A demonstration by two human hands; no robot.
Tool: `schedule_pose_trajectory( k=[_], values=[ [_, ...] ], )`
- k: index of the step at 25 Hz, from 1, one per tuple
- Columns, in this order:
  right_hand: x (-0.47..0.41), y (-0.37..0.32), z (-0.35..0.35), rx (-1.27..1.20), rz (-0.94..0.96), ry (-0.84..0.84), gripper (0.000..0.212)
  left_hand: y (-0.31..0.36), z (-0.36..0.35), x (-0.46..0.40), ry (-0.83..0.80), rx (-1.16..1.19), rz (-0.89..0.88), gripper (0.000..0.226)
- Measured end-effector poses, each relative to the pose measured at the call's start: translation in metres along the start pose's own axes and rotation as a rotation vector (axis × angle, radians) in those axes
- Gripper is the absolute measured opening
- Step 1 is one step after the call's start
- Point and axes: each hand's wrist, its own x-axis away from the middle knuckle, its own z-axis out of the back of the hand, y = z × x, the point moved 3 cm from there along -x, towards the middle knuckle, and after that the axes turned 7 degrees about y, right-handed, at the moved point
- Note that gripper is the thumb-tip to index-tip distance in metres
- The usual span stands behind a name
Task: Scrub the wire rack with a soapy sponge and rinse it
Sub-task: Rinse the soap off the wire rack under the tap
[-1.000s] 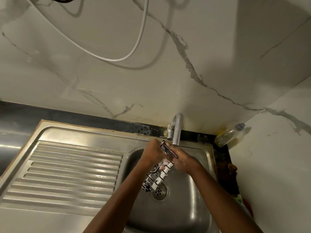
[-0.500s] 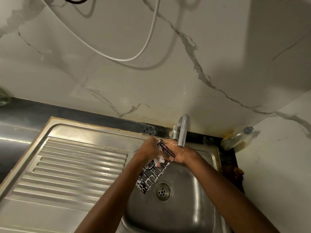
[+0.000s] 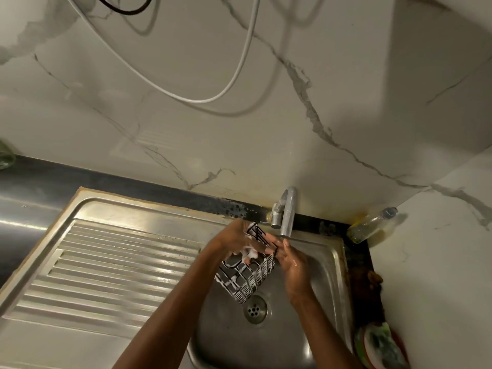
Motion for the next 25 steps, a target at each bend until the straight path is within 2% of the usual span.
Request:
schedule_pose_trajectory(
  k=[3, 6, 9, 12, 14, 18, 21, 23, 25],
  values=[
    [0.008, -0.001, -0.009, -0.017, 0.029, 0.129, 0.037, -0.010, 0.005, 0.003, -0.006, 0.006, 0.002, 0.019],
    [0.010, 0.014, -0.002, -0.035, -0.096, 0.212, 0.032, -0.012, 0.006, 0.010, -0.033, 0.067, 0.005, 0.023],
    [0.004, 0.033, 0.011, 0.133, -0.191, 0.206, 0.042, -0.003, 0.003, 0.017, -0.048, 0.114, -0.029, 0.022],
    [-0.006, 0.024, 0.003, 0.092, -0.263, 0.187, 0.051, -0.006, -0.003, 0.010, -0.030, 0.081, -0.002, 0.024],
    [-0.008, 0.012, -0.012, 0.040, -0.218, 0.158, 0.054, -0.011, -0.007, 0.007, -0.039, 0.036, 0.005, 0.026],
    [0.016, -0.011, -0.030, 0.036, 0.072, 0.106, 0.047, -0.018, -0.014, 0.007, -0.040, -0.042, -0.060, 0.014],
    [0.035, -0.008, -0.023, 0.113, 0.219, 0.022, 0.041, -0.017, -0.018, 0.011, -0.035, -0.040, -0.100, 0.023],
    [0.035, 0.000, -0.010, 0.129, 0.214, 0.048, 0.037, -0.014, -0.020, 0.016, -0.069, -0.035, -0.109, 0.027],
    [0.032, 0.010, 0.004, 0.090, 0.127, 0.150, 0.036, -0.008, -0.018, 0.021, -0.101, -0.012, -0.103, 0.024]
  ],
)
